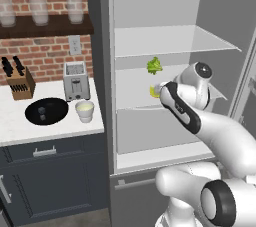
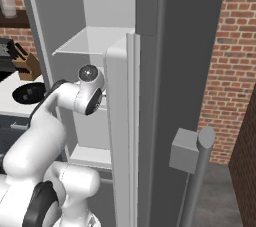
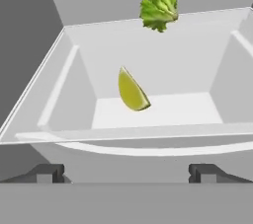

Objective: Grab a lemon wedge from the fridge and one ice cube from the ice bowl, and put them in the glass of lemonade.

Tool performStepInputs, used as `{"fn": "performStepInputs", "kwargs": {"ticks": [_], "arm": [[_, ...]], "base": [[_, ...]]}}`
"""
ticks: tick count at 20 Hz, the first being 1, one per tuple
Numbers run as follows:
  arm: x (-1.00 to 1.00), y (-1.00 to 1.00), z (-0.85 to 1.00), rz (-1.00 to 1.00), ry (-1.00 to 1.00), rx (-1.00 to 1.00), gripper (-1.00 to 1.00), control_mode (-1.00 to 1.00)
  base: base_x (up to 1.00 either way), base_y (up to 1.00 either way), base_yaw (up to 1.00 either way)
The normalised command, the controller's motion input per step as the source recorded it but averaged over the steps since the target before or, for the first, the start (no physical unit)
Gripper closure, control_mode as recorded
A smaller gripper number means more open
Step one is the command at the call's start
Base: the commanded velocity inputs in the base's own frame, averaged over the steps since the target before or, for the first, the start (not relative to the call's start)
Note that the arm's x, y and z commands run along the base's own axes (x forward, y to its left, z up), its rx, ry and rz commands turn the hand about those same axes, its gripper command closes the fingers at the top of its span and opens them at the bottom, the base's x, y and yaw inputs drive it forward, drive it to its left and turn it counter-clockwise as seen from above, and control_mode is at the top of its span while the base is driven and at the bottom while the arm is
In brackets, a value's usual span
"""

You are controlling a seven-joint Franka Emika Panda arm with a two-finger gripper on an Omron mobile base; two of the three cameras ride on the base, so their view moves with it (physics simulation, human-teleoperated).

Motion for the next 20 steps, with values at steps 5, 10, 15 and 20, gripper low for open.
{"fn": "performStepInputs", "kwargs": {"ticks": [5, 10, 15, 20], "arm": [[0.09, 0.1, -0.25, 0.02, 0.06, 0.0, -1.0, -1.0], [0.02, 0.01, 0.09, 0.05, 0.0, 0.0, -1.0, -1.0], [0.51, 0.0, 0.19, 0.04, 0.03, 0.0, -1.0, -1.0], [0.54, -0.01, 0.1, 0.06, 0.09, 0.0, -1.0, -1.0]], "base": [[0.0, 0.0, 0.0], [0.0, 0.0, 0.0], [0.0, 0.0, 0.0], [0.0, 0.0, 0.0]]}}
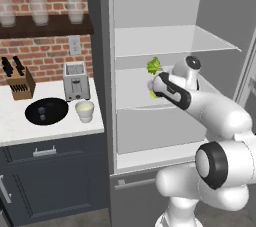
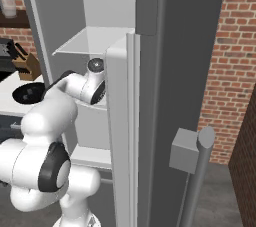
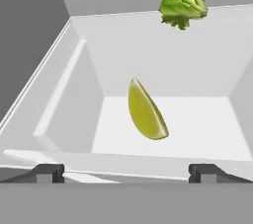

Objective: Grab a lemon wedge from the fridge and one ice cube from the ice bowl, and put them in the glass of lemonade.

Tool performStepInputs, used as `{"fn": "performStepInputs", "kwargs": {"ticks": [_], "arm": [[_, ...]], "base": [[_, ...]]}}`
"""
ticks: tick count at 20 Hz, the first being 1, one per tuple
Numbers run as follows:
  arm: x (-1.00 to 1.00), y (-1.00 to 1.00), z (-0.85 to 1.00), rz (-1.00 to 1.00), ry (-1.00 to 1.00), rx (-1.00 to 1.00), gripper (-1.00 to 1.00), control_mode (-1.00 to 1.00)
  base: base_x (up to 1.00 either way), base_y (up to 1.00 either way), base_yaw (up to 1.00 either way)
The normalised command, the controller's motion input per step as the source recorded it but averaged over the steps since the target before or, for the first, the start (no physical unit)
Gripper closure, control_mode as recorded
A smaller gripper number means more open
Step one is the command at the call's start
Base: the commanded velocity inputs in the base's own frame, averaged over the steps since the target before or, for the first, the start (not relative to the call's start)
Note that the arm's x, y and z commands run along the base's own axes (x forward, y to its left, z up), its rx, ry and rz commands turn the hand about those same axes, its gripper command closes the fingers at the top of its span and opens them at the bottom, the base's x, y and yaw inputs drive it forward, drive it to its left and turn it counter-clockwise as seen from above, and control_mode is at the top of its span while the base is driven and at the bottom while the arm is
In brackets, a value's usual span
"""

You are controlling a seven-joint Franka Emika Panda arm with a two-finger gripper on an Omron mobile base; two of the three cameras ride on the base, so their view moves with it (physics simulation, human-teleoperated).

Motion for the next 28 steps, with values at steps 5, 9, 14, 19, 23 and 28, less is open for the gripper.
{"fn": "performStepInputs", "kwargs": {"ticks": [5, 9, 14, 19, 23, 28], "arm": [[0.25, -0.04, -0.16, 0.07, 0.02, 0.0, -1.0, -1.0], [0.0, 0.0, -0.25, 0.07, 0.02, 0.0, -1.0, -1.0], [0.13, 0.0, -0.32, 0.11, 0.03, 0.0, -1.0, -1.0], [0.19, 0.0, -0.14, 0.1, 0.02, 0.0, -1.0, -1.0], [0.09, 0.0, 0.0, 0.07, 0.0, 0.0, -1.0, -1.0], [0.07, -0.07, 0.01, 0.02, 0.0, 0.0, -1.0, -1.0]], "base": [[0.0, 0.0, 0.0], [0.0, 0.0, 0.0], [0.0, 0.0, 0.0], [0.0, 0.0, 0.0], [0.0, 0.0, 0.0], [0.0, 0.0, 0.0]]}}
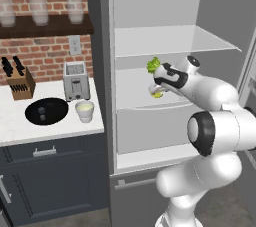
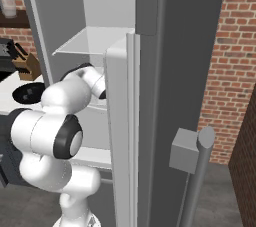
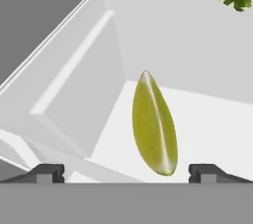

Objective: Grab a lemon wedge from the fridge and one ice cube from the ice bowl, and put them in the glass of lemonade.

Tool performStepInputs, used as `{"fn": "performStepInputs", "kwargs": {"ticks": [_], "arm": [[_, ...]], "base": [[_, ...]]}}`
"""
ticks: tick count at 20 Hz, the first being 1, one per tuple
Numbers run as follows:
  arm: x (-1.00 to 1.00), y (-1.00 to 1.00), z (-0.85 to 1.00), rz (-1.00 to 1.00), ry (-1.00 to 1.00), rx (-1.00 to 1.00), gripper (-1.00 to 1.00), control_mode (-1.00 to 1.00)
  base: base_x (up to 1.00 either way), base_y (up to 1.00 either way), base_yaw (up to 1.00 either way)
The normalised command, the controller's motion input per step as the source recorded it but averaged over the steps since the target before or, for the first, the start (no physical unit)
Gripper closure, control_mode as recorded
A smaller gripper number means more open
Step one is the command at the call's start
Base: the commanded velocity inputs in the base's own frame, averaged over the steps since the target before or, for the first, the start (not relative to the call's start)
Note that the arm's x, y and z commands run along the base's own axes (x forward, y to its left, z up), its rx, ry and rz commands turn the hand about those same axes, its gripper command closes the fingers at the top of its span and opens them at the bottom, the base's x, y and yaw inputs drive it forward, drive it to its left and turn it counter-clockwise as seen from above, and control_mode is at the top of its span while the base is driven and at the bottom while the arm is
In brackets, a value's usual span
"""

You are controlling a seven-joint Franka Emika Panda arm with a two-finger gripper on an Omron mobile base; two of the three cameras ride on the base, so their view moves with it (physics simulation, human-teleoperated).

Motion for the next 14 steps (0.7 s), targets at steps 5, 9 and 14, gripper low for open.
{"fn": "performStepInputs", "kwargs": {"ticks": [5, 9, 14], "arm": [[0.33, -0.08, 0.0, 0.0, 0.0, 0.0, -1.0, -1.0], [0.36, 0.01, 0.0, 0.0, 0.0, 0.0, -1.0, -1.0], [0.11, 0.03, -0.21, 0.0, 0.05, 0.0, -1.0, -1.0]], "base": [[0.0, 0.0, 0.0], [0.0, 0.0, 0.0], [0.0, 0.0, 0.0]]}}
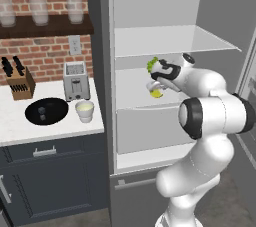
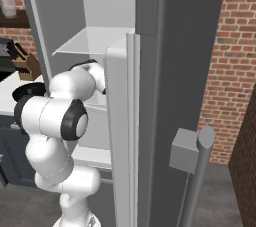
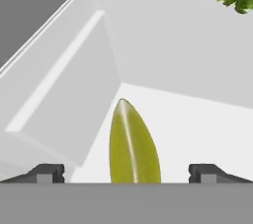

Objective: Grab a lemon wedge from the fridge and one ice cube from the ice bowl, and put them in the glass of lemonade.

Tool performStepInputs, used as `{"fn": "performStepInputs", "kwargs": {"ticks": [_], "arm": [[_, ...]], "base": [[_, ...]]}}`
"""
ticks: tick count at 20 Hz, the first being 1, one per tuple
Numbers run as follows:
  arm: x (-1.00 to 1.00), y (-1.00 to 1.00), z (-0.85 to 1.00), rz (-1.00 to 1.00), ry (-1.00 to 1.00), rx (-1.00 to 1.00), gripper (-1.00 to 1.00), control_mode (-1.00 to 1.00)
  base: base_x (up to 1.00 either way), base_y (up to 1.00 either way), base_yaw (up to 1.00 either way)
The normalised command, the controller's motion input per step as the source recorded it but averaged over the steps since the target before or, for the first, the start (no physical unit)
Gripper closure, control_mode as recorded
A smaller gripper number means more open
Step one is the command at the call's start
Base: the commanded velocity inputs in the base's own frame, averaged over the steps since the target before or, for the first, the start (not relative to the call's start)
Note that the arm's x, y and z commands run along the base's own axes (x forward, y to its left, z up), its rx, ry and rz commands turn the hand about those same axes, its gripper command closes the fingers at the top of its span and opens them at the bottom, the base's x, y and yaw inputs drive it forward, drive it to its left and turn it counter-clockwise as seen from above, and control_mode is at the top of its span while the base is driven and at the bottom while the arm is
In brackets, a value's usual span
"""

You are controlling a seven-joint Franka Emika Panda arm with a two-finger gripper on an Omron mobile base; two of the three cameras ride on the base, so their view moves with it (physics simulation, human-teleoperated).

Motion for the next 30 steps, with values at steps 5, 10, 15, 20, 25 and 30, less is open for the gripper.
{"fn": "performStepInputs", "kwargs": {"ticks": [5, 10, 15, 20, 25, 30], "arm": [[0.0, 0.03, -0.32, 0.0, 0.01, 0.0, -1.0, -1.0], [0.0, 0.05, -0.13, 0.0, 0.0, 0.0, -1.0, -1.0], [0.12, 0.01, 0.0, 0.0, 0.0, 0.0, -1.0, -1.0], [0.06, 0.0, 0.0, 0.0, 0.0, 0.0, -1.0, -1.0], [0.0, 0.0, -0.06, 0.0, 0.0, 0.0, -1.0, -1.0], [0.0, 0.01, -0.3, 0.0, 0.0, 0.0, -1.0, -1.0]], "base": [[0.0, 0.0, 0.0], [0.0, 0.0, 0.0], [0.0, 0.0, 0.0], [0.0, 0.0, 0.0], [0.0, 0.0, 0.0], [0.0, 0.0, 0.0]]}}
